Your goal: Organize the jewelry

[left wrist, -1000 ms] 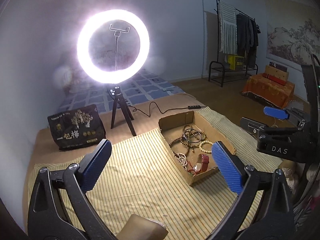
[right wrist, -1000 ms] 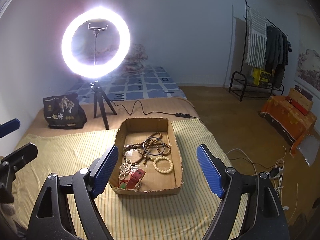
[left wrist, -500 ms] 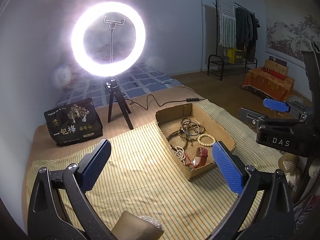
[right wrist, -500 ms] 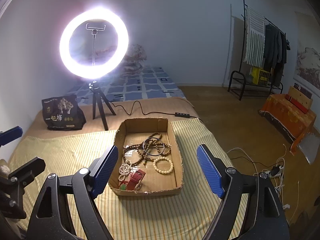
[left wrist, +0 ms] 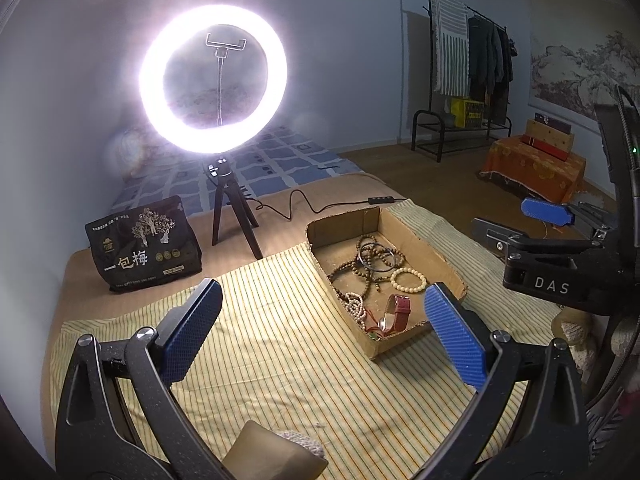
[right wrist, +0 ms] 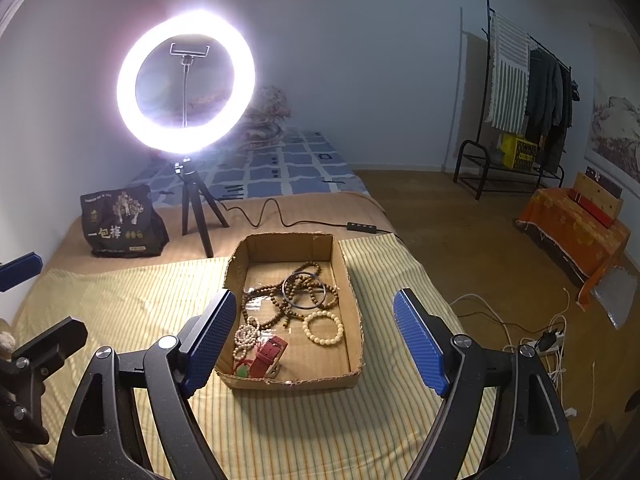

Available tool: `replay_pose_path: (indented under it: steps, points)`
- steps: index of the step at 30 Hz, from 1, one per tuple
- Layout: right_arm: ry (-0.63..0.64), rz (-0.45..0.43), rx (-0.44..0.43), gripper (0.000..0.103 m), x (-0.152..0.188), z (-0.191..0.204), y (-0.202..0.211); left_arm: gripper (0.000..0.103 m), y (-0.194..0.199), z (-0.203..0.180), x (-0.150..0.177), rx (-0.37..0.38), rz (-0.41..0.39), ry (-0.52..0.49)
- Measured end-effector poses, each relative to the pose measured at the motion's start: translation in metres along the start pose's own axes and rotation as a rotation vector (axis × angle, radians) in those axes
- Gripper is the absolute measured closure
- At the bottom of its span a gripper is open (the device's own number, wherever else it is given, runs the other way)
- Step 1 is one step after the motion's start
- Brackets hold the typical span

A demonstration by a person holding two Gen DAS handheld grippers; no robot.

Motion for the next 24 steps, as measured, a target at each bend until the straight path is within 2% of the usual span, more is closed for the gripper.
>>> replay_pose_path:
  steps: [24]
  points:
    - [0.002, 0.022, 0.000, 0.022, 0.0025, -0.0004, -0.0054, 0.000, 0.0015, -0.0076, 0.0067, 0.014, 0.021, -0.013]
Point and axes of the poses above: each gripper's, at about its wrist camera, not at the fingertips, and y roughly against the way its jaws point, z to its left, x to its underside, the point moved 4 cm from there along -y, roughly the way its jaws point, and after that the axes turned 14 degrees about z, right-handed, at the moved point
